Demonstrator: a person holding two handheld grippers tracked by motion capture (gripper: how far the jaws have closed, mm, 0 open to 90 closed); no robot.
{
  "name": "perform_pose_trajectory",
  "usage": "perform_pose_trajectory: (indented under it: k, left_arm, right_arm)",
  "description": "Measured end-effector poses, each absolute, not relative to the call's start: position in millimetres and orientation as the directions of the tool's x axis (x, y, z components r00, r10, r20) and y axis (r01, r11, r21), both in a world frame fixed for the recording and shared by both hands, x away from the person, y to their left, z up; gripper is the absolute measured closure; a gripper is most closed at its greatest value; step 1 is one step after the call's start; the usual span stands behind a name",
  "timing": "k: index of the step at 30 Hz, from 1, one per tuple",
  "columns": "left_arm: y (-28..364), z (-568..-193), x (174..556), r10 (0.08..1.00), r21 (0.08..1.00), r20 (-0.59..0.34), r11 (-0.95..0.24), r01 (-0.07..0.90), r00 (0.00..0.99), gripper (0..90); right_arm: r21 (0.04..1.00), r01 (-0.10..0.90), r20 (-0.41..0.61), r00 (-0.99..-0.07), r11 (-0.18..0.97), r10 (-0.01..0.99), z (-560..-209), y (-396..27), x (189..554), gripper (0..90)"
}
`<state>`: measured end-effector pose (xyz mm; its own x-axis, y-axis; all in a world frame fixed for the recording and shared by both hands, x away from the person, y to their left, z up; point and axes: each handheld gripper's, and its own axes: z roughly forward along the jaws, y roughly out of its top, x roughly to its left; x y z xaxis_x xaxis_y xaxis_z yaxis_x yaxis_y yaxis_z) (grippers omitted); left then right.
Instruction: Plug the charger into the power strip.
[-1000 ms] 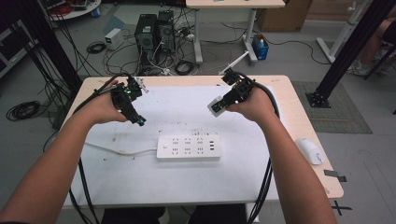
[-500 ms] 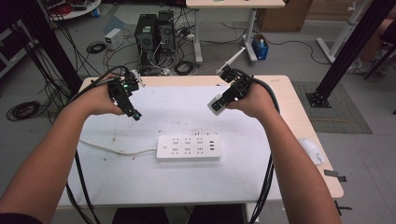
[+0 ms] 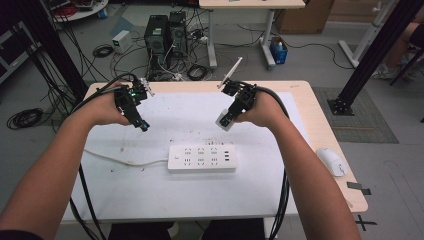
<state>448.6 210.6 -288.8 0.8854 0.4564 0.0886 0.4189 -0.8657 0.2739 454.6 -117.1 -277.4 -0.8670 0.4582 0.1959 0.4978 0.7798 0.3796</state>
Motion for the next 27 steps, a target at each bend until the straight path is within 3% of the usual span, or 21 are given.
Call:
perform_pose_trajectory:
  k: [8,9,20,22,27]
  left_arm:
    - [222,-303,443,0.470,0.253,0.070,-0.861,0.441,0.880,1.7]
    - [224,-305,441,0.474,0.248,0.068,-0.860,0.445,0.878,1.7]
    - [232,-309,439,0.473,0.244,0.048,-0.859,0.449,0.879,1.7]
    - [237,-311,439,0.479,0.237,0.048,-0.858,0.456,0.877,1.7]
    - [243,-315,437,0.493,0.239,0.049,-0.850,0.469,0.869,1.7]
  right_arm:
    - [0.316,0.400,0.167,-0.916,0.860,0.364,-290,-94,451,62.3]
    - [0.297,0.317,0.146,-0.947,0.901,0.285,-297,-85,447,62.3]
    - [0.219,0.227,0.120,-0.971,0.949,0.205,-314,-66,444,62.3]
    - [0.181,0.161,0.107,-0.984,0.970,0.144,-325,-59,442,62.3]
    - [0.147,0.114,0.096,-0.990,0.982,0.101,-338,-54,440,62.4]
